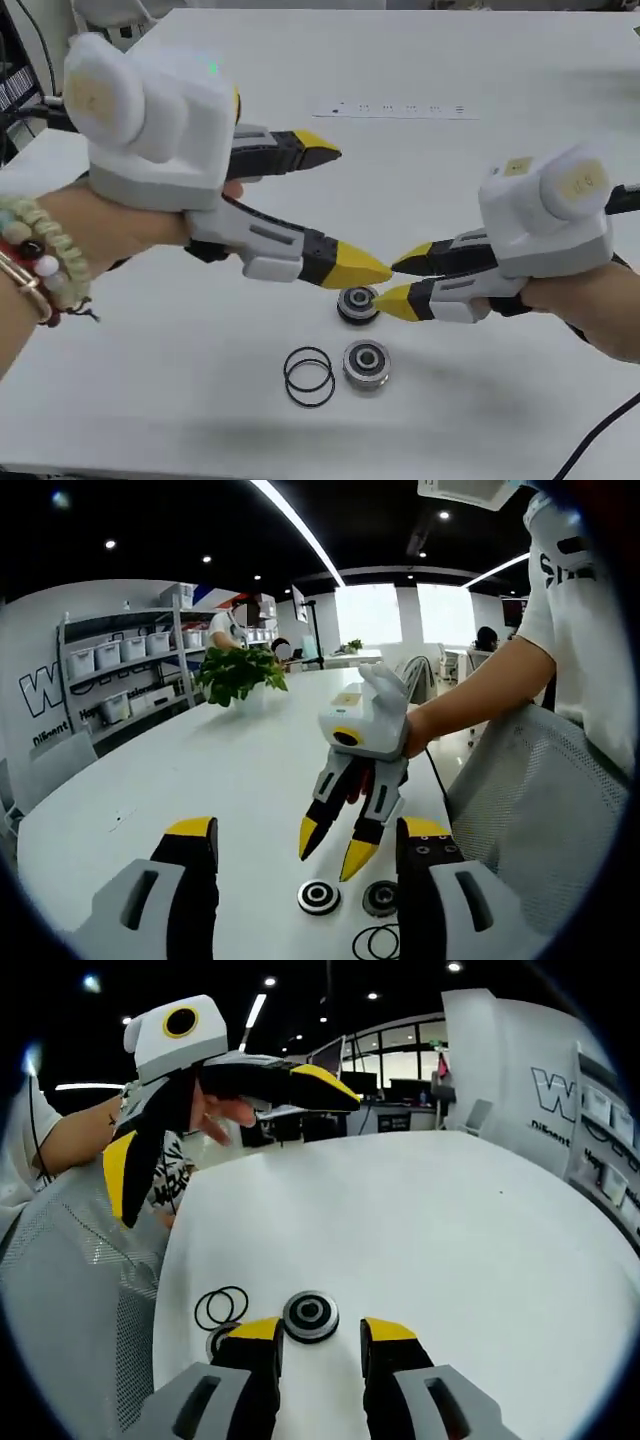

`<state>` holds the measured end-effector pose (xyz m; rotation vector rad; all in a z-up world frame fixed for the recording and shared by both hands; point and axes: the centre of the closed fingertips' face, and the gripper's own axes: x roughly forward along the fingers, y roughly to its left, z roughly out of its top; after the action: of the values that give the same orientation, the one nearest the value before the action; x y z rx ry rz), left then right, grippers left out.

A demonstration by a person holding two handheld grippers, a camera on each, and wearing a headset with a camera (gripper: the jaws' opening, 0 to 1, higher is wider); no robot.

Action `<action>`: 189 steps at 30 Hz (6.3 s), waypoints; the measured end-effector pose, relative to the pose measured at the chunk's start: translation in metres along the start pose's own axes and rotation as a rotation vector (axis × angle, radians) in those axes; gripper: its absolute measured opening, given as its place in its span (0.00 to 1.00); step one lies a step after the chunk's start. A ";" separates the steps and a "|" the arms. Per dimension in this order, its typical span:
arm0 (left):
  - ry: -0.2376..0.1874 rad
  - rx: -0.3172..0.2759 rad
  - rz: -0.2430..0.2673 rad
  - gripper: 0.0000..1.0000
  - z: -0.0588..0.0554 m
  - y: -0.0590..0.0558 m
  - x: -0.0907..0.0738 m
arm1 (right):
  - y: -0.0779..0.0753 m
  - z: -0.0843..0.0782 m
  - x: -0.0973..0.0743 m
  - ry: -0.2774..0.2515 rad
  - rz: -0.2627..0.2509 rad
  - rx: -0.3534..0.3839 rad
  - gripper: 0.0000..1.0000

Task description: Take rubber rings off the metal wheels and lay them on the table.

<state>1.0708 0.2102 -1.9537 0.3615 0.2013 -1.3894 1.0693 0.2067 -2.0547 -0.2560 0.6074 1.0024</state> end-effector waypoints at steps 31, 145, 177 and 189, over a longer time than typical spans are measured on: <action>0.158 -0.186 0.081 0.14 -0.101 -0.006 0.031 | 0.003 -0.019 0.016 0.063 -0.008 0.001 0.21; 0.182 -0.131 0.081 0.08 -0.102 -0.014 0.036 | 0.010 0.004 0.008 0.001 0.024 0.409 0.00; 0.181 -0.105 -0.090 0.68 -0.043 -0.031 -0.022 | 0.007 0.017 0.000 -0.023 0.007 0.392 0.00; 0.165 -0.041 -0.062 0.82 -0.031 -0.039 -0.068 | 0.011 0.024 -0.003 -0.033 0.015 0.368 0.00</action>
<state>1.0225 0.2787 -1.9637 0.4386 0.3788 -1.4153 1.0674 0.2214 -2.0323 0.0897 0.7512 0.8883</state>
